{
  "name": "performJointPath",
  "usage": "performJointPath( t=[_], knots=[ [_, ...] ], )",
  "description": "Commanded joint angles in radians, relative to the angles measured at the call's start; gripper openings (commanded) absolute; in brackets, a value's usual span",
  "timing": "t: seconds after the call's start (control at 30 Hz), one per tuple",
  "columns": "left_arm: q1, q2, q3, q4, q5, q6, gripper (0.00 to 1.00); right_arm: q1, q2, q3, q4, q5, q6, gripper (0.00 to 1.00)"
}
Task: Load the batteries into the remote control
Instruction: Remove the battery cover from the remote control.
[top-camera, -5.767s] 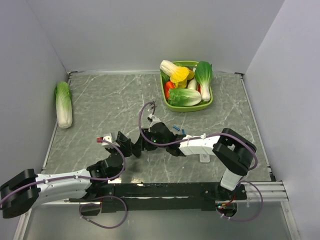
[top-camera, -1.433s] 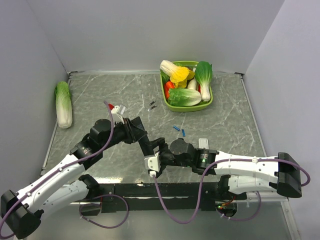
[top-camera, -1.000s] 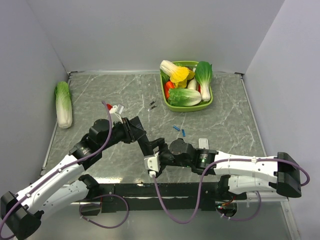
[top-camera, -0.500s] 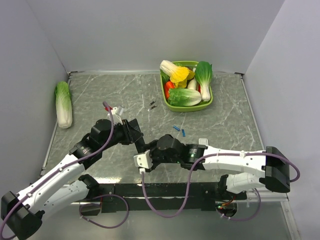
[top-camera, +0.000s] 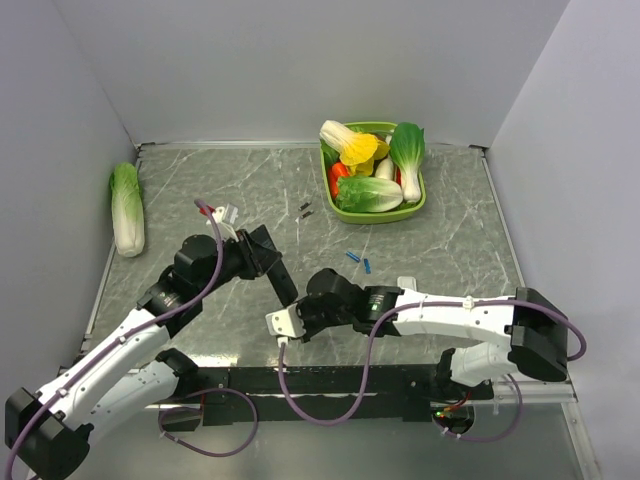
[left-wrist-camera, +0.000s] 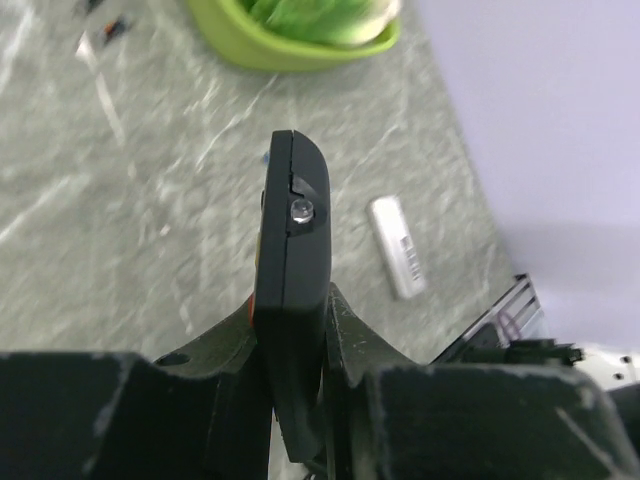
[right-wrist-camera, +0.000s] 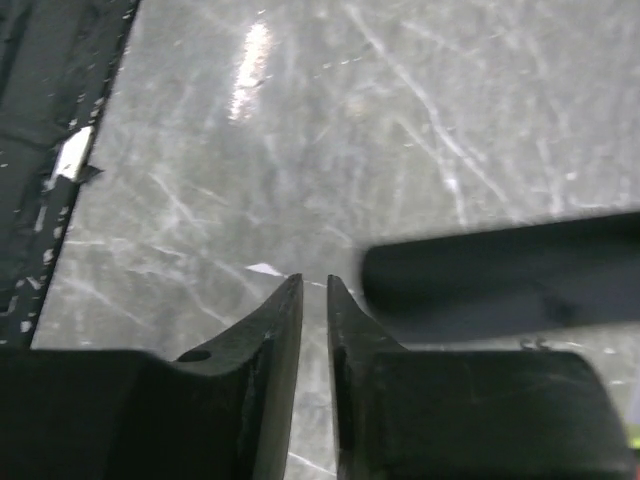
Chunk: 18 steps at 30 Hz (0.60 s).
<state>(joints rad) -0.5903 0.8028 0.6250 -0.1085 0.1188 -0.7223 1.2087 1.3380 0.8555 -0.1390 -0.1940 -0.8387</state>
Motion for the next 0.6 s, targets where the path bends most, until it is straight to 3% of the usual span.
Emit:
performJointPath(
  t=[0.0, 0.07, 0.13, 0.17, 0.27, 0.57],
  knots=[
    [-0.002, -0.008, -0.004, 0.155, 0.021, -0.003, 0.01, -0.014, -0.013, -0.039, 0.062, -0.029, 0.032, 0.40],
    [-0.002, -0.010, -0.011, 0.150, 0.019, -0.009, 0.01, -0.015, -0.051, -0.067, 0.113, -0.004, 0.038, 0.55],
    [-0.002, -0.004, -0.010, 0.122, 0.013, -0.012, 0.01, -0.017, -0.092, -0.084, 0.128, 0.010, 0.038, 0.61],
    [-0.002, -0.001, -0.005, 0.113, 0.009, -0.014, 0.01, -0.015, -0.108, -0.088, 0.134, 0.016, 0.038, 0.70],
    [-0.002, 0.012, 0.001, 0.070, -0.013, -0.014, 0.01, -0.015, -0.174, -0.099, 0.134, 0.008, 0.035, 0.80],
    [-0.002, 0.026, 0.021, 0.044, 0.019, -0.034, 0.01, -0.015, -0.224, -0.111, 0.191, 0.048, 0.004, 0.92]
  ],
)
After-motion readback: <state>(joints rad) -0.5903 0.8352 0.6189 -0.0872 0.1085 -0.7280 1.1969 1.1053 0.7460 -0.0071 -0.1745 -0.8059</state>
